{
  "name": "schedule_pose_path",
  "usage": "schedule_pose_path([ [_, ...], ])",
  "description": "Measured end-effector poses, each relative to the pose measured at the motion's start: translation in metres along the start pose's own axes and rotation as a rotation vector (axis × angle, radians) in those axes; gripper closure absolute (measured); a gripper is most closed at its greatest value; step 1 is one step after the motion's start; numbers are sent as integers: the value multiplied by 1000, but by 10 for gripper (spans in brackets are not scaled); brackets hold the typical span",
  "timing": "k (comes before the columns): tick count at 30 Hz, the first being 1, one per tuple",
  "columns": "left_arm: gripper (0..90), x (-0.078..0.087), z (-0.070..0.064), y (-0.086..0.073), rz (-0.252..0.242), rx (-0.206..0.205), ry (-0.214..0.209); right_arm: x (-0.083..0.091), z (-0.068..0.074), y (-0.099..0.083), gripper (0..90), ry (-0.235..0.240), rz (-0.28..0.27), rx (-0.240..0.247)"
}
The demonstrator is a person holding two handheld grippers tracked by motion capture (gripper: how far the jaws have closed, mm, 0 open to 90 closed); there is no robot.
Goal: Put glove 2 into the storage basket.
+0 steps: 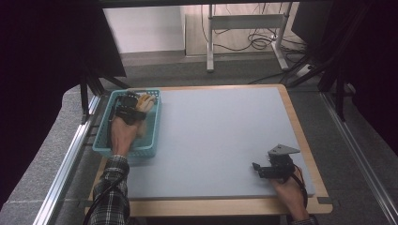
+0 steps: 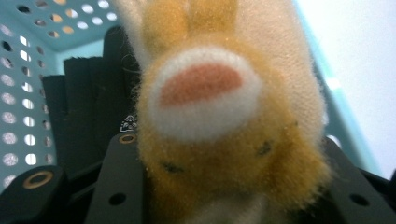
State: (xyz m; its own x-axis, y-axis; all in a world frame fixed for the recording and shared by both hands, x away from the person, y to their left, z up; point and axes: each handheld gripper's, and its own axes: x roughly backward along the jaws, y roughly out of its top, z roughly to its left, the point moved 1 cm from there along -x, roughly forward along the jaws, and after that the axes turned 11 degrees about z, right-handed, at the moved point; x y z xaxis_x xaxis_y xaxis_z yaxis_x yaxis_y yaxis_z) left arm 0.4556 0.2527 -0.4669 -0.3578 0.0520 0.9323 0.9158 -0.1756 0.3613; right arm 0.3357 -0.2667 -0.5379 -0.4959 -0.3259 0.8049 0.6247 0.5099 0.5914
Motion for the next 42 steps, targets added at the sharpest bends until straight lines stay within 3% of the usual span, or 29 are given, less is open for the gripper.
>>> schedule_pose_path([
  [12,519,-33,-7,9,98,-14,-13,0,0,0,171,0,0,0],
  [15,506,-41,-6,13,129,-6,-47,0,0,0,171,0,0,0],
  [20,439,-50,-9,13,166,-13,-51,0,0,0,171,0,0,0],
  [23,351,-53,-4,12,178,19,-46,0,0,0,171,0,-1,0],
  [25,236,-50,0,11,181,30,-35,0,0,0,171,0,-1,0],
  [28,119,-38,3,11,141,33,-62,0,0,0,171,-1,0,0],
  [32,97,-13,4,14,77,16,-75,0,0,0,171,-1,0,1],
  [34,120,-2,5,15,37,25,-86,0,0,0,171,-1,0,1],
  [36,207,9,8,13,3,16,-87,0,0,0,171,0,0,1],
  [39,462,14,14,9,-5,11,-46,0,0,0,171,-1,0,1],
  [42,718,4,21,2,42,19,35,0,0,0,171,-1,0,1],
])
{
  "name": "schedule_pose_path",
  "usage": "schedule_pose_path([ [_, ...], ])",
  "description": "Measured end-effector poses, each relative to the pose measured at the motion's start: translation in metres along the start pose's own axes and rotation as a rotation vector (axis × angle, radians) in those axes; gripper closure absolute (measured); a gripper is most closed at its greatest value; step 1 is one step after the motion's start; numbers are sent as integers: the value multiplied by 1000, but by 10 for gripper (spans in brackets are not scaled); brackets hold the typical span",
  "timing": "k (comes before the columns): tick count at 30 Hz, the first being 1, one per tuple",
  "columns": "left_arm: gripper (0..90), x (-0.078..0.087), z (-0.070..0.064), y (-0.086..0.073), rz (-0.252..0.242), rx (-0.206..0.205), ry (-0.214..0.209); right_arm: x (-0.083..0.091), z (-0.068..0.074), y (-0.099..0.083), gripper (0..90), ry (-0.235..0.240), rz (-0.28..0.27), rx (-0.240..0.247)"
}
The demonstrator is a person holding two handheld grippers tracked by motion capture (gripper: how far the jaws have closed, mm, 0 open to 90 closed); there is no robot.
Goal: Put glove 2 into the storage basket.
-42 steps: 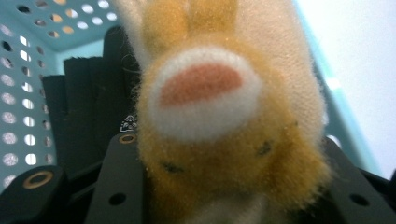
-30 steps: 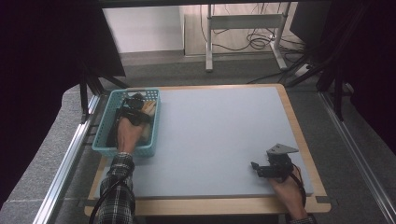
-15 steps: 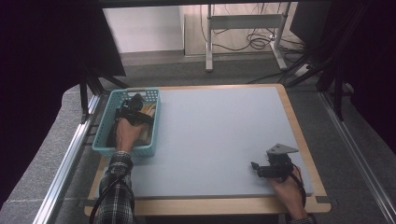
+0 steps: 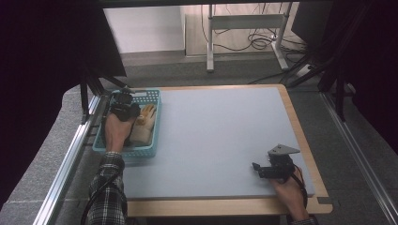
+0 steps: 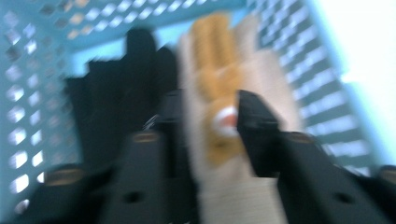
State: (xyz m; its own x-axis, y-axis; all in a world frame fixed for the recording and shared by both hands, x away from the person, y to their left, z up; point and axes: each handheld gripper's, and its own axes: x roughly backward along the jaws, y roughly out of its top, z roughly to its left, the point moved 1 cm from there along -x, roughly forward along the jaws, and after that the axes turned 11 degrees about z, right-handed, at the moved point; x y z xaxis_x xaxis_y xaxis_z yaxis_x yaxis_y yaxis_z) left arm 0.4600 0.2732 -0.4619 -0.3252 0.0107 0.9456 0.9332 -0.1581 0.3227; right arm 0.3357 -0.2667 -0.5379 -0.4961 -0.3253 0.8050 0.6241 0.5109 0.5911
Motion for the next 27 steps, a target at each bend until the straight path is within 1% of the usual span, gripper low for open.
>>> schedule_pose_path([
  [1,776,-7,3,-2,26,3,18,0,0,0,171,0,0,0],
  [2,831,-14,6,-3,45,12,7,0,0,0,171,0,0,-1],
  [3,853,-19,7,-4,57,18,1,0,0,0,171,0,0,-1],
  [5,873,-30,8,-6,79,24,-16,0,0,0,171,0,0,-1],
  [8,881,-43,3,-5,99,18,-47,0,0,0,171,0,-1,-1],
  [10,885,-46,-2,-3,100,19,-90,0,0,0,171,0,-1,0],
  [11,893,-47,-5,-2,90,22,-108,0,0,0,171,0,-1,-1],
  [12,900,-47,-7,-1,93,23,-116,0,0,0,171,0,-1,-1],
  [13,900,-47,-7,-1,93,23,-116,0,0,0,171,0,-1,-1],
  [14,900,-47,-12,0,101,13,-119,0,0,0,171,0,-1,0],
  [15,900,-48,-13,0,104,8,-110,0,0,0,171,0,-1,0],
  [16,900,-47,-14,0,107,7,-101,0,0,0,171,0,0,-1],
  [17,900,-47,-13,0,103,15,-105,0,0,0,171,-1,0,0],
  [19,879,-46,-10,-1,99,23,-98,0,0,0,171,-1,0,0],
  [22,814,-41,-4,-3,82,37,-86,0,0,0,171,0,0,0],
  [26,657,-34,3,-5,52,73,-76,0,0,0,171,0,0,0],
  [27,624,-32,4,-5,48,75,-63,0,0,0,171,0,-1,0],
])
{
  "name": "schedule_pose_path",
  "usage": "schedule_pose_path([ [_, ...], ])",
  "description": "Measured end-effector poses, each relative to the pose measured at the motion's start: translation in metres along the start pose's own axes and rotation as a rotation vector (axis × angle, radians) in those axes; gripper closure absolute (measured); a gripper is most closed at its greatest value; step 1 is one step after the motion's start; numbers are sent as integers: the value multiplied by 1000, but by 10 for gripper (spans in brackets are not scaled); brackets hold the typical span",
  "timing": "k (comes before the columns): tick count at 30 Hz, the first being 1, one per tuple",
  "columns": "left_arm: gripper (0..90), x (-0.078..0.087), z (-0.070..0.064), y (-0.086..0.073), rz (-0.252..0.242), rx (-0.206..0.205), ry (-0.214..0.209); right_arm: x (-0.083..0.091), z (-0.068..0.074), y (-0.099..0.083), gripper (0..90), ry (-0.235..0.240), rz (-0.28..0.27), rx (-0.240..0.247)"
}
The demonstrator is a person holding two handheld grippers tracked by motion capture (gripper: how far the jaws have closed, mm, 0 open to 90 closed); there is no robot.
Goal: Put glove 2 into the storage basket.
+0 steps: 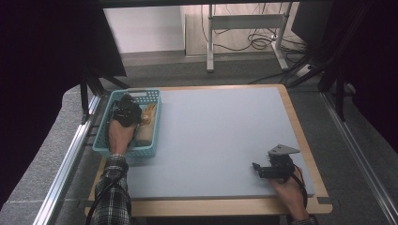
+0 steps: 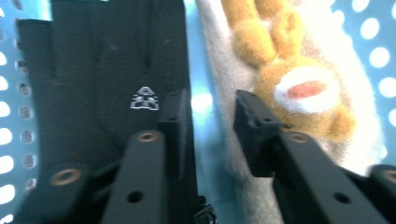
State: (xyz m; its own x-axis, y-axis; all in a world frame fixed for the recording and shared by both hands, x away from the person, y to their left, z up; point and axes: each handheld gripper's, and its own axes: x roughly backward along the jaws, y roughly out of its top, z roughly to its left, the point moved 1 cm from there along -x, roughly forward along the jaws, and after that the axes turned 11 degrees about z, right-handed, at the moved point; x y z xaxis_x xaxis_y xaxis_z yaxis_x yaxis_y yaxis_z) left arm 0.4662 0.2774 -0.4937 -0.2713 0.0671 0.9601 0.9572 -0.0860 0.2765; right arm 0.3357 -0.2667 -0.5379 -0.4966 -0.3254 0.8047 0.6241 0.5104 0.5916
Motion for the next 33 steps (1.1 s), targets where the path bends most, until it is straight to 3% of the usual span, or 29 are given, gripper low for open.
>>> schedule_pose_path([
  [4,521,6,2,-1,-24,7,31,0,0,0,171,0,0,0],
  [9,411,15,8,-2,-55,19,27,0,0,0,171,-1,0,0],
  [22,201,30,21,-12,-150,19,-49,0,0,0,171,-1,0,1],
  [28,169,37,22,-17,-192,15,-105,0,0,0,171,-1,-1,1],
  [33,145,43,18,-20,-207,-11,-115,0,0,0,171,-1,0,1],
])
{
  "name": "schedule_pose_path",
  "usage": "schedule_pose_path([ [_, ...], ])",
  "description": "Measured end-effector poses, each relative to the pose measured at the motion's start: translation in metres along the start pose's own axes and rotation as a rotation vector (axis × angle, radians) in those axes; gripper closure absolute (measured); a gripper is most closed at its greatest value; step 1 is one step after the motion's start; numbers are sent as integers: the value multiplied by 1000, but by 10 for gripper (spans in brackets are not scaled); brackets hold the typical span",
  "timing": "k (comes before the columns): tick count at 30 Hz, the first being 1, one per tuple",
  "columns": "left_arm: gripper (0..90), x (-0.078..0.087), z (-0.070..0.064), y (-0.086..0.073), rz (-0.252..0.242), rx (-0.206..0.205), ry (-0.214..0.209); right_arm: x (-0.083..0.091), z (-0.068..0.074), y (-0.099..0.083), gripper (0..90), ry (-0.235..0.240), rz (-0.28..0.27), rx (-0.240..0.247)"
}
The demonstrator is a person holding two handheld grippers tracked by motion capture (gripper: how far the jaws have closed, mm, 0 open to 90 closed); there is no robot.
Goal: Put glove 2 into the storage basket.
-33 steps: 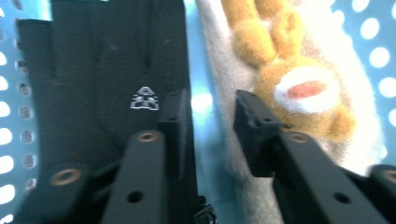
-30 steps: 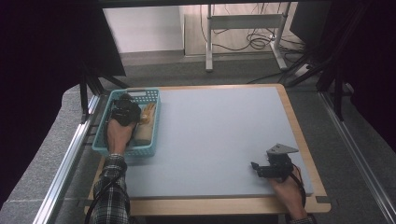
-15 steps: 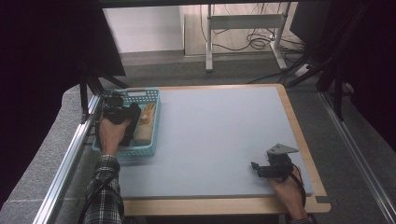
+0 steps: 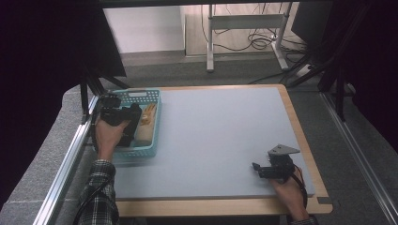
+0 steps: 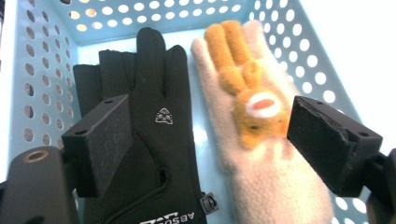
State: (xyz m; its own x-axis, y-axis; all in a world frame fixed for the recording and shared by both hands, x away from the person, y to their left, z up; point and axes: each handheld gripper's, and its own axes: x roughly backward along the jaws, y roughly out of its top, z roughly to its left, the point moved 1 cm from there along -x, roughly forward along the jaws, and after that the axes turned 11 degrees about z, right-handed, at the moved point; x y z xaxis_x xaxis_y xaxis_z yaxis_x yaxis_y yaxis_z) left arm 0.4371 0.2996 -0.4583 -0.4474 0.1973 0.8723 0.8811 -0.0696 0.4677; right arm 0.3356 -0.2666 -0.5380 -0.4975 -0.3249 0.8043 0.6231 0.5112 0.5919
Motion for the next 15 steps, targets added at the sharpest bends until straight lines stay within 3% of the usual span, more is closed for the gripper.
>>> schedule_pose_path([
  [15,65,16,-3,-7,-39,-26,-66,0,0,0,171,0,0,-1],
])
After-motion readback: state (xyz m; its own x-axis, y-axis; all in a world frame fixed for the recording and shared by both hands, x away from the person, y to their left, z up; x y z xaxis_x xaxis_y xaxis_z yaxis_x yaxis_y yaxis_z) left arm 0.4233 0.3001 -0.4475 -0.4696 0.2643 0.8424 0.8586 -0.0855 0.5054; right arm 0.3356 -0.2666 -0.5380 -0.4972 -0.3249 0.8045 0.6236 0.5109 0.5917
